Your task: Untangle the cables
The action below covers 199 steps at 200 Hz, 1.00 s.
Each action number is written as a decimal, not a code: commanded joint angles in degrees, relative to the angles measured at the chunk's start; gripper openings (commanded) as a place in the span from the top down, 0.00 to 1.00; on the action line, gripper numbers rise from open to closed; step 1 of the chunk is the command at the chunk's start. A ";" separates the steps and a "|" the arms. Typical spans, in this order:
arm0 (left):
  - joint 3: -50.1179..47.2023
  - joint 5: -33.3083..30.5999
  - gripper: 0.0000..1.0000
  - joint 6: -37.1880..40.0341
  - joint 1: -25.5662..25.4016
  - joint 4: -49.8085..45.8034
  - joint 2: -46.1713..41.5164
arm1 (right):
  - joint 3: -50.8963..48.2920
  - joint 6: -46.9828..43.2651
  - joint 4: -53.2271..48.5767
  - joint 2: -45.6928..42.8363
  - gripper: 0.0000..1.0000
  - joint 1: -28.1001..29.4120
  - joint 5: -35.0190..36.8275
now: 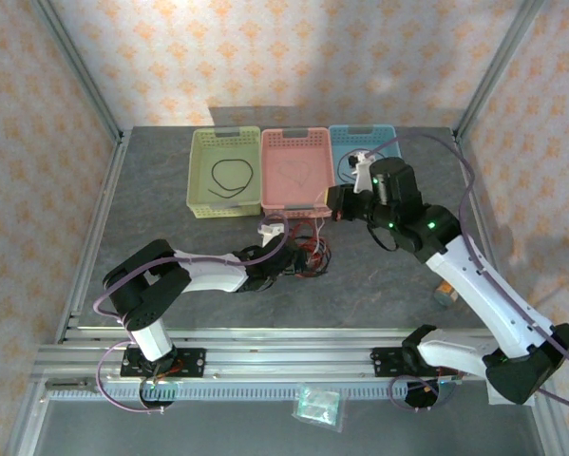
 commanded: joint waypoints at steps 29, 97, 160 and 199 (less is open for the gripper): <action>-1.28 -2.38 0.14 1.18 0.32 -2.92 -0.96 | 6.11 -3.40 -0.83 -1.30 1.00 -0.05 4.85; -2.14 -2.52 0.14 0.61 0.28 -2.72 -0.82 | 9.46 -4.79 0.14 -4.00 1.00 -0.05 11.16; -4.16 -2.57 0.13 -0.66 0.32 -2.02 -1.59 | 11.20 -5.31 1.60 -5.96 1.00 -0.05 15.25; -4.66 -3.01 0.13 -0.92 0.32 -2.10 -1.86 | 14.36 -6.53 3.21 -6.30 1.00 -0.07 19.11</action>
